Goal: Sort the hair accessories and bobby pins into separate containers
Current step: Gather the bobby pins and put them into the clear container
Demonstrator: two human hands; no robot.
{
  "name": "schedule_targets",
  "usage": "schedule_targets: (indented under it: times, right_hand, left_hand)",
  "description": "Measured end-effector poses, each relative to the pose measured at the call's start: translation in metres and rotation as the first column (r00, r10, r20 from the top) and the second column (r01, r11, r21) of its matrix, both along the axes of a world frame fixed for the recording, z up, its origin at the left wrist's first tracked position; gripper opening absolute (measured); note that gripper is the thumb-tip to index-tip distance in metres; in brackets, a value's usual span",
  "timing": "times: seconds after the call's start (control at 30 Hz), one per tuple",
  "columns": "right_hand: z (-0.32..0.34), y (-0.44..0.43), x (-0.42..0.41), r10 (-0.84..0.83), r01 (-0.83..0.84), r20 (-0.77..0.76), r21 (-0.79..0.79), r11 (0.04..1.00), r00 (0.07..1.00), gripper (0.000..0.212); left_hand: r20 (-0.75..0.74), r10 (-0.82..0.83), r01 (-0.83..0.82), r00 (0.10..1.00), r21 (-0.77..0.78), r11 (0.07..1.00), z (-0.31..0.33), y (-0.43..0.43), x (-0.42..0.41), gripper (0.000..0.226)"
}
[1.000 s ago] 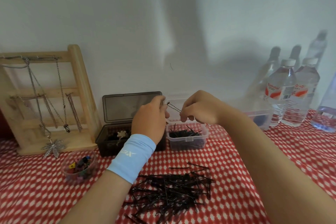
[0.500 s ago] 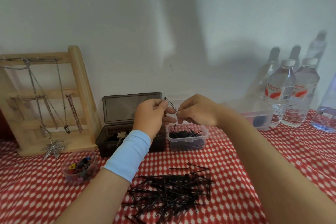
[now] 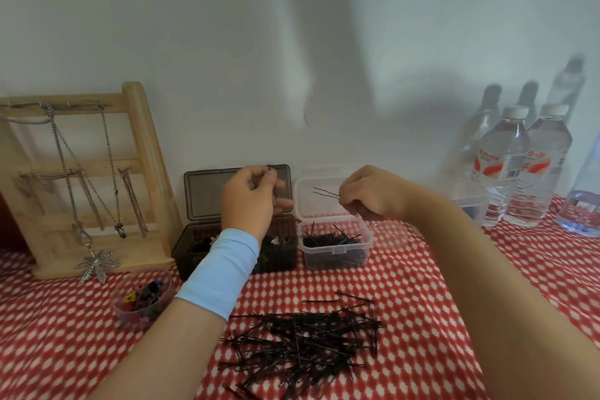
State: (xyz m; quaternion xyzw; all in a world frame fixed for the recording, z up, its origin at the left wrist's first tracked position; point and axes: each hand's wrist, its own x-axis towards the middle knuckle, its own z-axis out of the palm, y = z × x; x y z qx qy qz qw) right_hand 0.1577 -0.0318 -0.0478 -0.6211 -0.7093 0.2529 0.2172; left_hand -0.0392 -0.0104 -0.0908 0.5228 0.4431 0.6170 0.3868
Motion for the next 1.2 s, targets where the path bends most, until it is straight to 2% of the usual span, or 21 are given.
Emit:
schedule_targets:
  times: [0.07, 0.13, 0.2, 0.27, 0.3, 0.33, 0.4, 0.43, 0.5, 0.57, 0.63, 0.73, 0.83, 0.9, 1.03, 1.1, 1.2]
  right_hand:
    - [-0.004, 0.001, 0.006, 0.007, -0.007, 0.082, -0.003, 1.0, 0.997, 0.021]
    - [-0.012, 0.001, 0.009, 0.02, -0.011, 0.254, -0.038, 0.999, 0.967, 0.011]
    - [-0.021, 0.004, 0.01, -0.004, 0.018, 0.397, -0.029, 0.999, 0.918, 0.017]
    - [-0.024, 0.006, 0.009, -0.047, 0.045, 0.428, 0.013, 0.999, 0.902, 0.018]
    - [-0.023, 0.005, 0.01, -0.056, 0.05, 0.434, 0.025, 0.998, 0.899, 0.018]
    - [-0.022, 0.006, 0.01, -0.065, 0.054, 0.429, 0.038, 0.998, 0.901, 0.017]
    - [-0.023, 0.006, 0.008, -0.082, 0.042, 0.407, 0.107, 0.993, 0.91, 0.014]
    - [-0.024, 0.006, 0.005, -0.091, 0.026, 0.398, 0.164, 0.986, 0.913, 0.016]
    - [-0.029, 0.009, -0.005, -0.055, -0.049, 0.39, 0.25, 0.967, 0.919, 0.02]
    - [-0.037, 0.014, -0.018, 0.029, -0.143, 0.415, 0.247, 0.958, 0.909, 0.026]
    - [-0.046, 0.018, -0.026, 0.061, -0.185, 0.481, 0.215, 0.959, 0.875, 0.028]
    - [-0.05, 0.02, -0.027, 0.036, -0.178, 0.552, 0.207, 0.962, 0.833, 0.018]
    - [-0.043, 0.017, -0.02, 0.026, -0.178, 0.521, 0.245, 0.953, 0.853, 0.012]
    - [-0.034, 0.015, -0.013, 0.001, -0.154, 0.48, 0.28, 0.947, 0.877, 0.012]
    - [-0.018, 0.008, 0.002, -0.087, -0.038, 0.377, 0.314, 0.949, 0.922, 0.014]
    - [-0.016, 0.005, 0.008, -0.107, 0.018, 0.31, 0.277, 0.961, 0.945, 0.014]
    - [-0.022, 0.004, 0.009, -0.062, 0.009, 0.355, 0.149, 0.989, 0.933, 0.016]
  left_hand:
    - [-0.189, 0.017, -0.008, 0.982, 0.05, 0.999, -0.001, 0.004, -0.006, 0.01]
    - [-0.453, -0.059, 0.098, 0.89, 0.063, 0.993, -0.004, 0.003, -0.007, 0.013]
    - [-0.681, -0.159, 0.22, 0.715, 0.003, 0.975, -0.01, -0.002, 0.0, 0.009]
    - [-0.866, -0.138, 0.261, 0.481, -0.009, 0.965, -0.016, -0.01, 0.01, 0.014]
    - [-0.903, -0.114, 0.268, 0.415, 0.001, 0.963, -0.018, -0.012, 0.014, 0.018]
    - [-0.906, -0.1, 0.277, 0.41, 0.019, 0.961, -0.017, -0.013, 0.014, 0.021]
    - [-0.873, -0.097, 0.277, 0.479, 0.045, 0.96, -0.013, -0.009, 0.008, 0.02]
    - [-0.873, -0.074, 0.255, 0.482, 0.059, 0.965, -0.012, -0.005, 0.004, 0.017]
    - [-0.917, -0.019, 0.187, 0.397, 0.061, 0.98, -0.012, 0.0, -0.001, 0.014]
    - [-0.946, -0.008, 0.125, 0.324, 0.034, 0.992, -0.014, -0.001, -0.001, 0.018]
    - [-0.952, -0.037, 0.098, 0.304, -0.008, 0.995, -0.015, -0.001, 0.002, 0.022]
    - [-0.973, -0.101, 0.095, 0.206, -0.083, 0.992, -0.013, 0.004, 0.007, 0.025]
    - [-0.989, -0.068, 0.094, 0.129, -0.056, 0.994, -0.012, 0.005, 0.011, 0.023]
    - [-0.991, -0.06, 0.106, 0.12, -0.047, 0.993, -0.011, 0.005, 0.011, 0.021]
    - [-0.979, -0.116, 0.185, 0.166, -0.084, 0.979, -0.013, 0.006, 0.01, 0.02]
    - [-0.983, -0.07, 0.225, 0.17, -0.03, 0.974, -0.011, 0.004, 0.01, 0.021]
    - [-0.977, 0.042, 0.25, 0.21, 0.095, 0.963, -0.009, 0.002, 0.009, 0.023]
